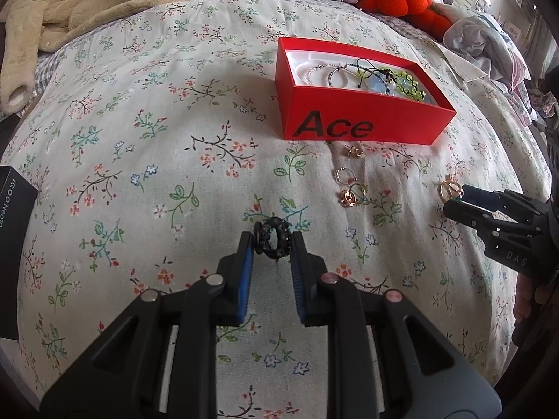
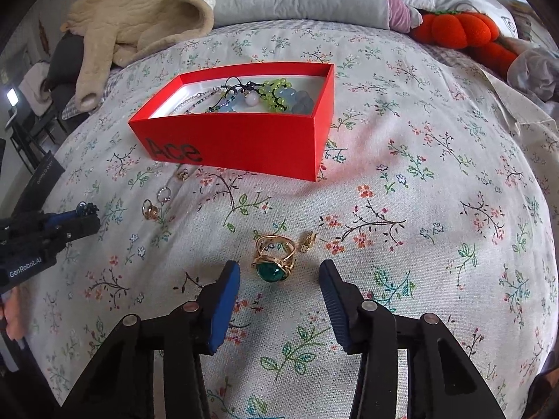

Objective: Organize jewelry
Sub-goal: 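Close the right tool on the gold green-stone ring while the left tool holds the charm, then carry the black charm and green-stone ring with both tools into the red box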

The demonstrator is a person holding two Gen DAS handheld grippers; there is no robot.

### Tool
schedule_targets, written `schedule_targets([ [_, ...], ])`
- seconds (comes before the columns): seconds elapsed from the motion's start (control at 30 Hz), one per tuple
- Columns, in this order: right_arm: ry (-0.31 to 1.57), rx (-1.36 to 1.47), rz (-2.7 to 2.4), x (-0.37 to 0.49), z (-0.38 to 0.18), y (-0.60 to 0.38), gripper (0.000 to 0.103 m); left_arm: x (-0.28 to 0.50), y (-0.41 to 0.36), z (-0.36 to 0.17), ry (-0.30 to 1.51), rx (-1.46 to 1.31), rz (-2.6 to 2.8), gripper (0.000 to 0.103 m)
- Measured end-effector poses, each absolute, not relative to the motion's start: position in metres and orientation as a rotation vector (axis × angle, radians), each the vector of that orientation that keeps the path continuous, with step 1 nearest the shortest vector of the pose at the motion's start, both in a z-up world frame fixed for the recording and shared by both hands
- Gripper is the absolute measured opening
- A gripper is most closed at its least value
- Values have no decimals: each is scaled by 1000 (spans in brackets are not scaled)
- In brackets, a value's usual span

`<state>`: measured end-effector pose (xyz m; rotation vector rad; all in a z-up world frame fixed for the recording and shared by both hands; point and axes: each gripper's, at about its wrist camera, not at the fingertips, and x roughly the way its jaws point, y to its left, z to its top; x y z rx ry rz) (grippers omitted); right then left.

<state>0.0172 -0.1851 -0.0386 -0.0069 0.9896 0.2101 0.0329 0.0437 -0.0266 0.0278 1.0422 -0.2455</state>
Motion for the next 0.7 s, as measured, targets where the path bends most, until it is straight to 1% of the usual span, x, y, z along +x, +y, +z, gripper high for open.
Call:
schedule_targets([
  [0.23, 980, 1, 219, 17, -37, -187, 36, 32, 43, -26, 1040, 32, -244, 23],
  [0.37, 976, -13, 226, 17, -36, -185, 23, 31, 43, -25, 1036, 30, -241, 23],
  [0.7, 960, -12, 226, 14, -26, -183, 23, 31, 46, -17, 1016, 7, -242, 23],
])
